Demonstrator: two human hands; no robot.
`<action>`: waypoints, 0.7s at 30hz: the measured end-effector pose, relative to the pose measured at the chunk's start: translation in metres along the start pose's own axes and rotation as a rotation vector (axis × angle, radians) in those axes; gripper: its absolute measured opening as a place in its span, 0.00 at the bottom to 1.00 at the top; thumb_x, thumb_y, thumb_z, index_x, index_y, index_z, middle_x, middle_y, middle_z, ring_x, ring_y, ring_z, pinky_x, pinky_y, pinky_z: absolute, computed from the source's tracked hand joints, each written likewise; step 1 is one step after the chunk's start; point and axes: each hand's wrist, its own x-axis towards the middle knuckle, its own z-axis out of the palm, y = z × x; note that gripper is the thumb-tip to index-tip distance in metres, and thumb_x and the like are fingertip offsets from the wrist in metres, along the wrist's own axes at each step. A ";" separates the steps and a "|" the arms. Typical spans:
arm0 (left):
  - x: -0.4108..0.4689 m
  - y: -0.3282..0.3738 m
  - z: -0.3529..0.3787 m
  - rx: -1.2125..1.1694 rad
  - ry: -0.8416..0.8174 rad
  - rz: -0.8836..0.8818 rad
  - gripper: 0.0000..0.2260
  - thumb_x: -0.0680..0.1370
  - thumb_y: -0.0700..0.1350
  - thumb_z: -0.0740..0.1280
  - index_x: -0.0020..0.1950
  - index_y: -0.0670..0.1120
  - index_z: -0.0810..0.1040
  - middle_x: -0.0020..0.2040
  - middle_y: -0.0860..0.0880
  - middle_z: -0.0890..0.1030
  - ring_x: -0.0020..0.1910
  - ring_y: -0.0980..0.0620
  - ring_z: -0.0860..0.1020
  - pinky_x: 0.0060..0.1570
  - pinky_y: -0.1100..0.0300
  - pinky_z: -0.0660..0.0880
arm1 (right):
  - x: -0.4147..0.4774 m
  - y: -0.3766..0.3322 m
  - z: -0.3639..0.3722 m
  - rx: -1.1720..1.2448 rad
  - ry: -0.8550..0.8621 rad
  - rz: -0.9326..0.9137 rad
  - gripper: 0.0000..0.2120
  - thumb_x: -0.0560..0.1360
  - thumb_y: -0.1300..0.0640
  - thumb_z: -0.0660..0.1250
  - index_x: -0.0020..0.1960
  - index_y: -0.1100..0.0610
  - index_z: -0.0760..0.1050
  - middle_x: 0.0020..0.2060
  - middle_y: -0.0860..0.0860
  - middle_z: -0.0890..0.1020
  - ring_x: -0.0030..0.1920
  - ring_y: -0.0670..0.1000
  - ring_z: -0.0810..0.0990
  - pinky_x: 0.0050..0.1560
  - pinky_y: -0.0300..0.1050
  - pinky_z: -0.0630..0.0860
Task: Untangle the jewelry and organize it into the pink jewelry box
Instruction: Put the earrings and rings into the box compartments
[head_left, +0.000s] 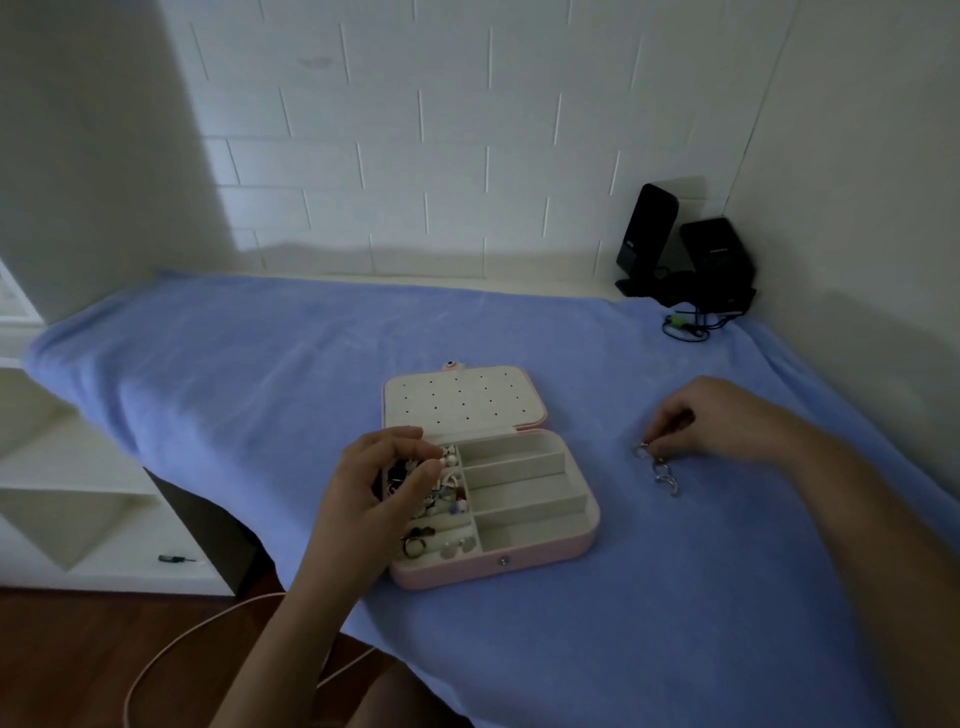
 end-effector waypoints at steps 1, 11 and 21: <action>0.000 0.000 0.000 0.010 -0.003 0.005 0.10 0.68 0.62 0.67 0.44 0.59 0.81 0.54 0.64 0.76 0.58 0.62 0.73 0.53 0.59 0.73 | 0.001 0.000 0.000 -0.015 0.000 0.001 0.04 0.67 0.52 0.76 0.37 0.52 0.83 0.34 0.46 0.84 0.38 0.43 0.81 0.40 0.35 0.75; 0.000 0.003 0.001 0.022 0.006 0.007 0.02 0.74 0.50 0.70 0.44 0.57 0.81 0.54 0.62 0.77 0.56 0.63 0.73 0.47 0.66 0.70 | 0.002 -0.006 0.003 -0.061 0.125 -0.064 0.06 0.73 0.57 0.70 0.38 0.51 0.81 0.38 0.48 0.83 0.42 0.48 0.81 0.45 0.45 0.76; -0.007 0.048 0.005 -0.072 -0.038 0.147 0.05 0.73 0.46 0.71 0.43 0.57 0.82 0.48 0.61 0.81 0.50 0.64 0.78 0.45 0.70 0.75 | -0.042 -0.071 -0.009 0.510 0.127 -0.159 0.03 0.70 0.58 0.72 0.40 0.58 0.83 0.32 0.53 0.83 0.33 0.45 0.80 0.37 0.32 0.76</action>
